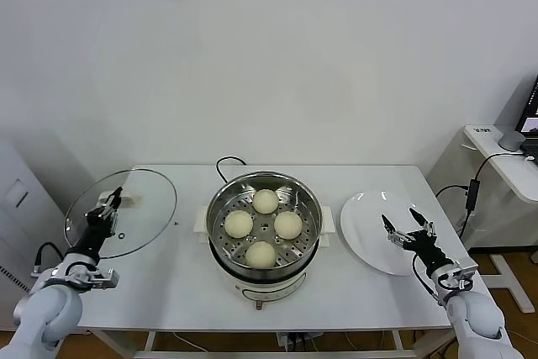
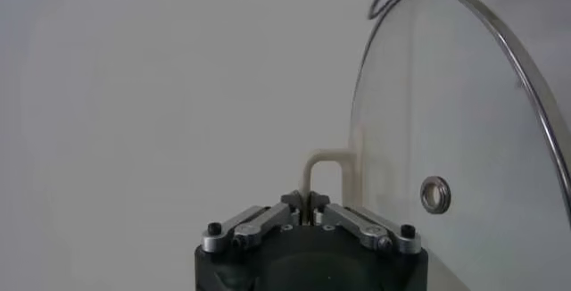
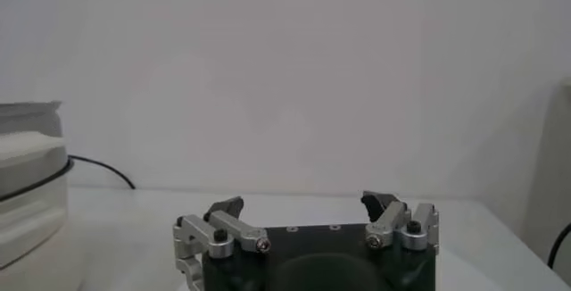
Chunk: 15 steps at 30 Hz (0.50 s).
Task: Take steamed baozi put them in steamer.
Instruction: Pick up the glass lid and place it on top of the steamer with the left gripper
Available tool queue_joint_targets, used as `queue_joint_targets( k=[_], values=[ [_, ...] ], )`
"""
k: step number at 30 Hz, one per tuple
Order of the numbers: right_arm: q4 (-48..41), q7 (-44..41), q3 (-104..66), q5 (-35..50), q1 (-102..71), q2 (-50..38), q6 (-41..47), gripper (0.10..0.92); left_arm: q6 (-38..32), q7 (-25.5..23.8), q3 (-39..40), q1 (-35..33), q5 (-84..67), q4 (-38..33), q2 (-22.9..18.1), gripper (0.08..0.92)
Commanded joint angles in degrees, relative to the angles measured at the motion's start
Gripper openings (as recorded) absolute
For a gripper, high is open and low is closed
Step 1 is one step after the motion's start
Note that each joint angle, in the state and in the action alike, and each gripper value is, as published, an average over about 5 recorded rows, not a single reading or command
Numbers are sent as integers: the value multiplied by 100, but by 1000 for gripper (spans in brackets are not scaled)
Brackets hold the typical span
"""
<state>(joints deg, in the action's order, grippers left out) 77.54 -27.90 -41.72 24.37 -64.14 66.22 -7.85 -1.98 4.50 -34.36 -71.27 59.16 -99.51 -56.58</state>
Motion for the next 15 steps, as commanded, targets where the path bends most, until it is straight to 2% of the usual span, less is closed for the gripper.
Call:
queue_joint_targets(
  k=[1, 7, 15],
  values=[
    [-10, 4, 41, 7, 47, -6, 6, 823, 1438, -1121, 716, -12, 107, -1703, 286, 105],
    [-39, 6, 42, 8, 81, -32, 6, 823, 2405, -1515, 1599, 308, 631, -2121, 331, 105],
    [-42, 28, 73, 4, 119, -102, 40, 823, 3204, -1853, 2562, 748, 1183, -2322, -58, 105]
  ],
)
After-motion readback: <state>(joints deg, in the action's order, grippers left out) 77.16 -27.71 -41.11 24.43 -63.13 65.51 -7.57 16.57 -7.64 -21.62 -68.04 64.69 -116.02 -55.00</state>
